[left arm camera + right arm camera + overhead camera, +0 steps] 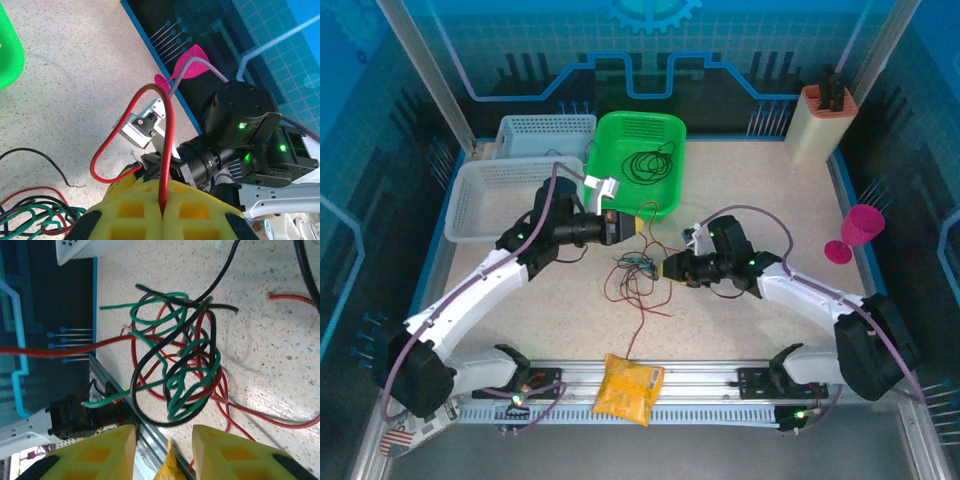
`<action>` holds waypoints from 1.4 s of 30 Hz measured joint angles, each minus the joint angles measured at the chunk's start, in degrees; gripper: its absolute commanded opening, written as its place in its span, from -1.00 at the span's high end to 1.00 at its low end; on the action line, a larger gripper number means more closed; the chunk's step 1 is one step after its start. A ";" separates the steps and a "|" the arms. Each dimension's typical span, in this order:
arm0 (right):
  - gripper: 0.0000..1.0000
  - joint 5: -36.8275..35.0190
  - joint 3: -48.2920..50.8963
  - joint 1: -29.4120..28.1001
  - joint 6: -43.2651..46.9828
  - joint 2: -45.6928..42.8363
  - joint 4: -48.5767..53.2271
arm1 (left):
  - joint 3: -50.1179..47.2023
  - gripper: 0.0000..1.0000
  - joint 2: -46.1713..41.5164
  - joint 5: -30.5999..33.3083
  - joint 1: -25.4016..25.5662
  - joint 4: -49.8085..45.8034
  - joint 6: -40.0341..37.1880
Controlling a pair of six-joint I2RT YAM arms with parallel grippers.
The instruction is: Untangle the cables
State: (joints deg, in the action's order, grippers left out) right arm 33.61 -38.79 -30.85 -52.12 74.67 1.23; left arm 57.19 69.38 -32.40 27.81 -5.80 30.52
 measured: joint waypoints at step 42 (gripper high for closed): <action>1.00 -3.26 1.70 -0.22 -3.52 2.43 -6.03 | -4.48 0.81 5.40 8.79 -4.17 -0.37 0.63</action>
State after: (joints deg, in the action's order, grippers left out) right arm 30.35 -37.08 -31.07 -55.64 77.10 -4.80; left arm 52.71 74.78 -23.62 23.64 -6.17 31.16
